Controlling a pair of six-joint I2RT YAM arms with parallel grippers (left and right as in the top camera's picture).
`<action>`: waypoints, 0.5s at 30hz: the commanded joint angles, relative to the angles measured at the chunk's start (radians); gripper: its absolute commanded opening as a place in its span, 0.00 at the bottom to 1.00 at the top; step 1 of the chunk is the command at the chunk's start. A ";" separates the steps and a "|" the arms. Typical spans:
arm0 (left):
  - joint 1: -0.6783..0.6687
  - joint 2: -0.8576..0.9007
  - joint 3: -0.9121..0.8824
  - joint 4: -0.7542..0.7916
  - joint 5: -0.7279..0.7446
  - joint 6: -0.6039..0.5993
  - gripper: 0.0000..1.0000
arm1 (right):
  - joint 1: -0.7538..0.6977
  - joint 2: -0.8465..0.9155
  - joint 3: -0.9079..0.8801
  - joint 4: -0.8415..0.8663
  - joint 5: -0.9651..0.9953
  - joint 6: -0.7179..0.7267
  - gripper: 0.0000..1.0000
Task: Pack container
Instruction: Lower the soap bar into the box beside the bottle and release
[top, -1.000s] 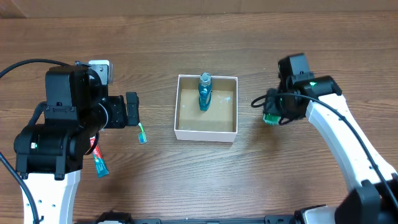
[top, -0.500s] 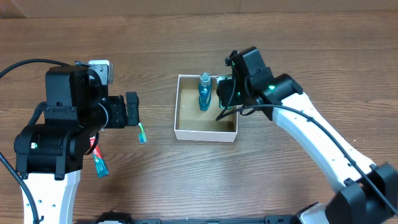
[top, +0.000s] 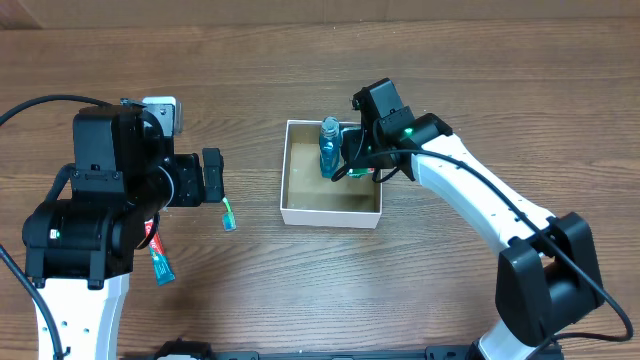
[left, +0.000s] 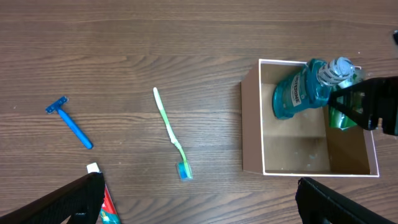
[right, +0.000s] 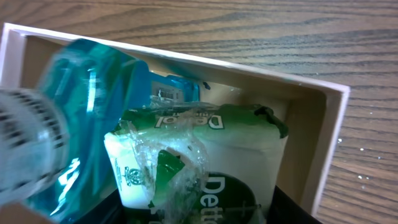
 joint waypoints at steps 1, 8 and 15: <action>0.005 0.002 0.022 -0.008 0.003 0.016 1.00 | 0.001 -0.001 0.016 0.018 -0.002 0.004 0.18; 0.005 0.002 0.022 -0.010 0.000 0.016 1.00 | 0.001 -0.001 0.016 0.018 -0.003 0.004 0.57; 0.005 0.002 0.022 -0.010 0.000 0.016 1.00 | 0.001 -0.001 0.016 0.018 -0.003 0.004 0.75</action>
